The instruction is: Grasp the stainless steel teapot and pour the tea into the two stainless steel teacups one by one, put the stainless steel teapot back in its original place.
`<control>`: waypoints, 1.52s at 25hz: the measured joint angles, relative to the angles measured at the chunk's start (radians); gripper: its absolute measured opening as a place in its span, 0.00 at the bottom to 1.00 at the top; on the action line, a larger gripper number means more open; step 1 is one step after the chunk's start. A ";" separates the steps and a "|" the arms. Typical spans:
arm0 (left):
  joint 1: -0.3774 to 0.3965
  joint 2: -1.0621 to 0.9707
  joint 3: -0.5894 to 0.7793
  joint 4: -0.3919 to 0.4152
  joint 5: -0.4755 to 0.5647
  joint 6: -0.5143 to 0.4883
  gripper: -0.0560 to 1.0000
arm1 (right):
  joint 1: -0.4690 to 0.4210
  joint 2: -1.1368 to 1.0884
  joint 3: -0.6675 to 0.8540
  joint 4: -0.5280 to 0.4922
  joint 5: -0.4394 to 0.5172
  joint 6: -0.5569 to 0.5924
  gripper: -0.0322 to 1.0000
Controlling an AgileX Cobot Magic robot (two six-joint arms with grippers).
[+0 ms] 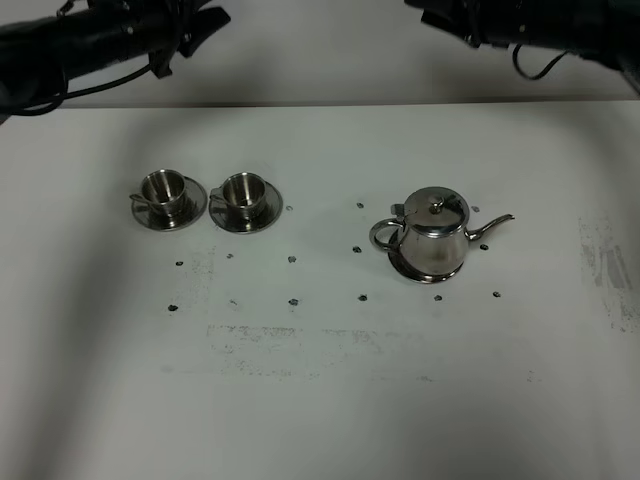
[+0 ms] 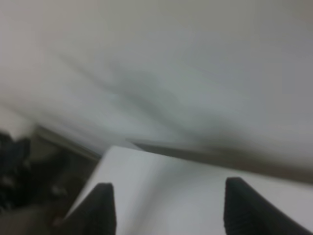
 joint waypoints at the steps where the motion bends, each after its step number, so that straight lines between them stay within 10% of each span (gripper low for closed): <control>1: 0.000 -0.010 -0.025 0.046 0.000 0.018 0.48 | 0.000 -0.030 -0.006 -0.049 0.001 -0.019 0.49; 14: -0.062 -0.220 -0.077 1.440 0.071 -0.219 0.27 | 0.031 -0.347 0.058 -1.028 0.074 0.316 0.49; 25: -0.073 -0.674 0.389 1.206 -0.112 0.024 0.17 | 0.031 -0.852 0.731 -0.970 -0.217 0.192 0.45; 38: -0.073 -1.218 1.086 1.308 -0.211 -0.172 0.11 | 0.092 -1.047 0.998 -0.785 -0.235 0.140 0.44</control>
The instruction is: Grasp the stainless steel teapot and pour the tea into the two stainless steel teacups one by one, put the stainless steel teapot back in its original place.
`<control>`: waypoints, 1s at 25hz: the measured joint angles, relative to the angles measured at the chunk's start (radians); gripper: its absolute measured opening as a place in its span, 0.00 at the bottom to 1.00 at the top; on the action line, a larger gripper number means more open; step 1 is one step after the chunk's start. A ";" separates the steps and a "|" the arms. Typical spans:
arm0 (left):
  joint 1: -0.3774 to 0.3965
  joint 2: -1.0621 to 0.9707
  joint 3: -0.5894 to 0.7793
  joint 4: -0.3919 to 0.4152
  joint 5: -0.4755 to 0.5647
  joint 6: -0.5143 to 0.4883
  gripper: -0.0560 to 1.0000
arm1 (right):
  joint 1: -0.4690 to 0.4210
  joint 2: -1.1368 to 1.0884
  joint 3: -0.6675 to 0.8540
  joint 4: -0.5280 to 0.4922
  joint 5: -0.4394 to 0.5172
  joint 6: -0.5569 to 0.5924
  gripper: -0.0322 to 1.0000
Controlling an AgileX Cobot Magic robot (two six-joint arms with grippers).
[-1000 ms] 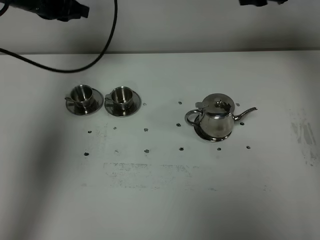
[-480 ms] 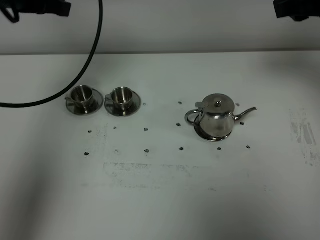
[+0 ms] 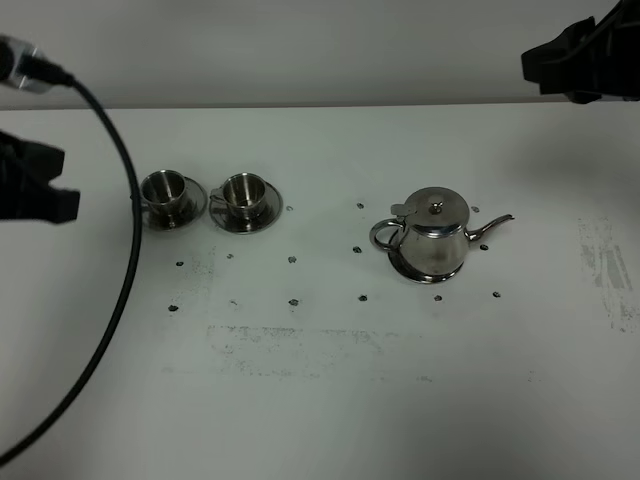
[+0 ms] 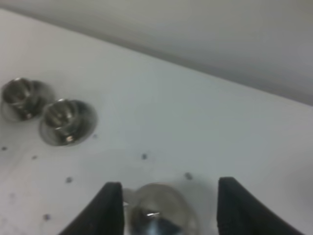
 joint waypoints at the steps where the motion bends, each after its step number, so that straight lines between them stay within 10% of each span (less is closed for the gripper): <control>1: 0.000 -0.052 0.037 0.015 0.017 -0.030 0.11 | 0.019 -0.007 0.014 0.002 -0.005 -0.002 0.44; 12: 0.000 -0.611 0.203 0.247 0.473 -0.361 0.11 | 0.186 -0.026 0.027 -0.014 -0.042 -0.024 0.44; 25: 0.000 -0.992 0.398 0.290 0.594 -0.448 0.11 | 0.258 0.048 0.027 -0.016 -0.054 -0.044 0.44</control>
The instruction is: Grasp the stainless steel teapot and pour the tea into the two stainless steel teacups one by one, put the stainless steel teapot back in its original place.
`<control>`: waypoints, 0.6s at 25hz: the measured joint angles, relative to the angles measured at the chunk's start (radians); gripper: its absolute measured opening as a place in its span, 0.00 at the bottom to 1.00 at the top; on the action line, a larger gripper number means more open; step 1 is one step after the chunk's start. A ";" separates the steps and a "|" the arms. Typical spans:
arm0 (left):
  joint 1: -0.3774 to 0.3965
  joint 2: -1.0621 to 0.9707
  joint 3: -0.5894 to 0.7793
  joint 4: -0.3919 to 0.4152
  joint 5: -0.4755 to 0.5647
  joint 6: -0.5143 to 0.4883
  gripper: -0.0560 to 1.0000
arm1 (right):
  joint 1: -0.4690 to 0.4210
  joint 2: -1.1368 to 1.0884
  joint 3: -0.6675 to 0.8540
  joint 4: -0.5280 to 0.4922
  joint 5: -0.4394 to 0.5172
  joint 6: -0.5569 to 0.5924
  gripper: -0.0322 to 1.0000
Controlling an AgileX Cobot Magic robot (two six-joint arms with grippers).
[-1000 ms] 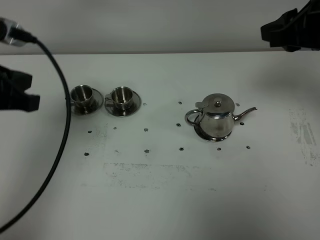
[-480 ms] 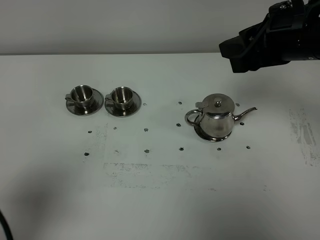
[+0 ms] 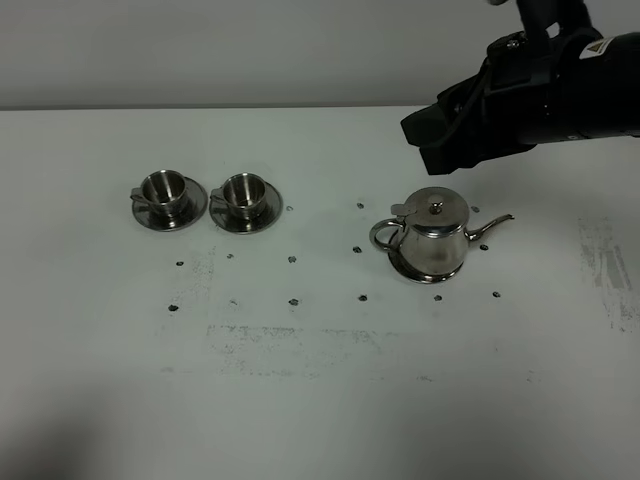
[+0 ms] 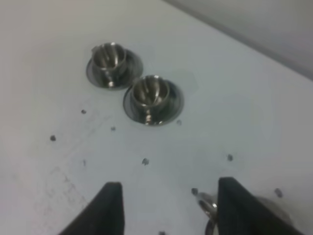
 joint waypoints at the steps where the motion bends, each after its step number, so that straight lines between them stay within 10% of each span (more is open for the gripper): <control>1: 0.000 -0.006 0.002 0.005 0.007 -0.003 0.11 | 0.004 0.007 0.000 0.000 0.000 0.000 0.44; 9: 0.004 -0.014 0.005 0.011 0.010 -0.009 0.11 | 0.016 0.019 0.000 -0.018 -0.012 0.001 0.44; 15: 0.147 -0.118 0.005 0.018 0.011 -0.009 0.11 | 0.026 0.021 0.000 0.000 -0.043 0.001 0.44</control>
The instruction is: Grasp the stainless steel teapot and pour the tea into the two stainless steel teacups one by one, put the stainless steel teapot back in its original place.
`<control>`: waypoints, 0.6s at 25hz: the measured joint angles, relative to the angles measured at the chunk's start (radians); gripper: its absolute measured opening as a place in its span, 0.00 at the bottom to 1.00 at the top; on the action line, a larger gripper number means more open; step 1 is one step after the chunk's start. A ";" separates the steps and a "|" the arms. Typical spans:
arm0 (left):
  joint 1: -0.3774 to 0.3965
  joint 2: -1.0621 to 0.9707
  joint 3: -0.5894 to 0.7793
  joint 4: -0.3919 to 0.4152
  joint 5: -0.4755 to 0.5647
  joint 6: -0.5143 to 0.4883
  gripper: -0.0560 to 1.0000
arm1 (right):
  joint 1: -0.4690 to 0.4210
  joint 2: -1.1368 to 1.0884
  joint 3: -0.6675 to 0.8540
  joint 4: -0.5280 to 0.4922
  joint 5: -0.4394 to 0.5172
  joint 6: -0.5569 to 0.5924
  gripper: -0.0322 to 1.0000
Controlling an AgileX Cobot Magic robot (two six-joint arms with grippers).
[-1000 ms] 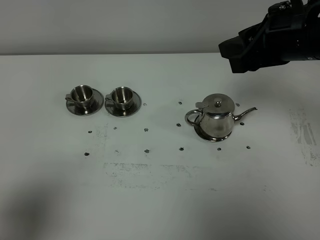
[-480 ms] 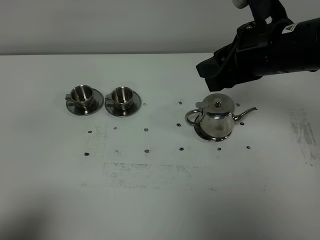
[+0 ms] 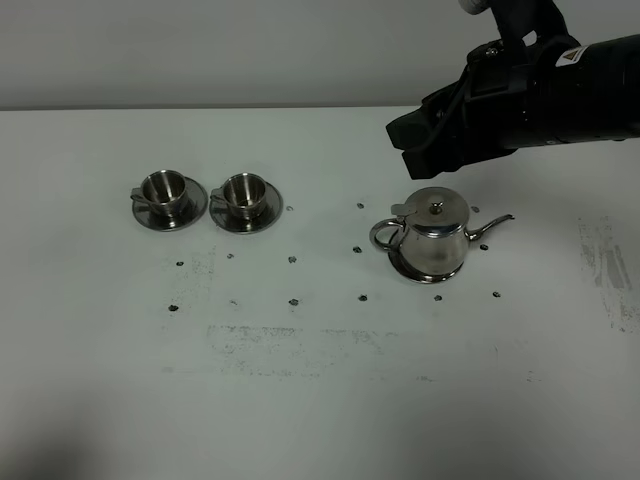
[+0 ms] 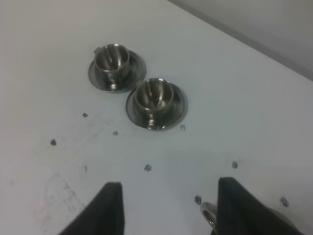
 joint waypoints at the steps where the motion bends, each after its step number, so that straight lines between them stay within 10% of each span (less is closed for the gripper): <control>1: 0.026 -0.014 0.000 0.001 0.000 0.000 0.11 | 0.002 0.005 0.000 0.000 -0.011 0.000 0.44; 15: 0.062 -0.020 0.000 0.001 0.000 0.000 0.11 | 0.003 0.181 -0.137 0.004 0.023 0.016 0.44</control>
